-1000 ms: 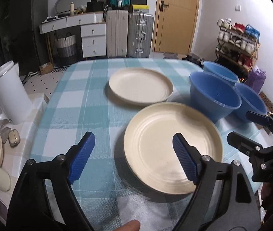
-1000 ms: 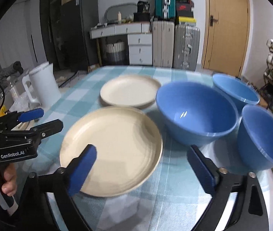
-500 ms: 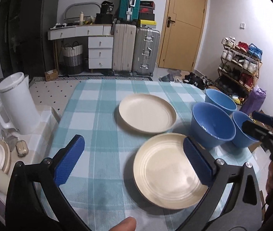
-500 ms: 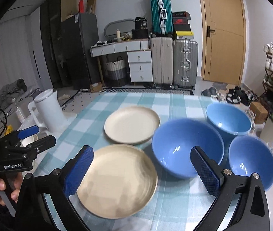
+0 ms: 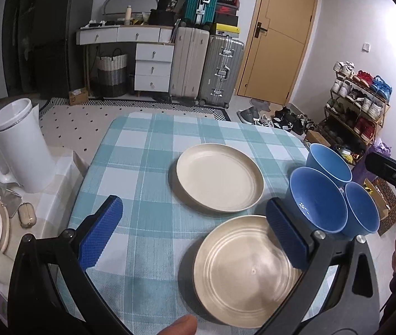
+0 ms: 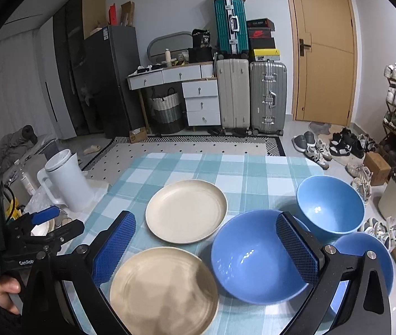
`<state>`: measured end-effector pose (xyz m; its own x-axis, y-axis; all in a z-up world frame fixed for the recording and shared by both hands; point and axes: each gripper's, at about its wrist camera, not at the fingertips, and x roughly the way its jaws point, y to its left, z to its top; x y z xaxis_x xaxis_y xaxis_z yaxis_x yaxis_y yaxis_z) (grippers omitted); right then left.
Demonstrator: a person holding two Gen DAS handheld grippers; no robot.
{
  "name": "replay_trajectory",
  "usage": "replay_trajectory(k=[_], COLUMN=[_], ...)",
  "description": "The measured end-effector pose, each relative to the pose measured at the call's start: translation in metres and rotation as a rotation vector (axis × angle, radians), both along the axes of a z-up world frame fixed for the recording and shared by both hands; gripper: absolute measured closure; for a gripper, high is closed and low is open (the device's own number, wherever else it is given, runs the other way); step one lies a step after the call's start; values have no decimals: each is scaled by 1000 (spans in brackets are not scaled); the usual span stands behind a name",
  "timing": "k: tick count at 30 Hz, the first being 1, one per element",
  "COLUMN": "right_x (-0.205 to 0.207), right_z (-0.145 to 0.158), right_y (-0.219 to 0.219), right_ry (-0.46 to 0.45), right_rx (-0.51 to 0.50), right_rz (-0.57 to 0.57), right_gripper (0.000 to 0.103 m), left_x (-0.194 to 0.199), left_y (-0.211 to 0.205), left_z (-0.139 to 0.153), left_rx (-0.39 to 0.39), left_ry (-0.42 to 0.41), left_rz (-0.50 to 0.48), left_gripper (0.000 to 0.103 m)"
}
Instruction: Organize plates and bowls
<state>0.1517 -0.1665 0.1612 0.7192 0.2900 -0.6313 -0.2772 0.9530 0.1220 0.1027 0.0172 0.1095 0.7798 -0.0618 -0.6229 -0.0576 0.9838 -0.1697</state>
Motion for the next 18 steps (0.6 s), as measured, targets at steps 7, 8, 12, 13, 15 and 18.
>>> replay_trajectory(k=[7,8,12,13,15,18], right_x=[42,47,69,75,86,102], right_z=[-11,-12,-19,-22,-28,-39], right_y=[5,7,12,12,14,16], right_ry=[67,73,104,113,131,169], right_rx=[4,2,-1,-2,-4,-5], right_rz=[16,18,32,33,41,51], right_gripper=[1,1,1,1,1,1], left_x=[31,36,59,64,74,90], left_y=[5,6,10,11,12,14], left_z=[-7,-8,-16,-18,-22,-30], left_rx=[-3,-3,-5,-7,-9,-7], left_ry=[39,45,72,79,92,107], left_rz=[20,21,25,26,29,32], left_gripper=[1,1,1,1,1,1])
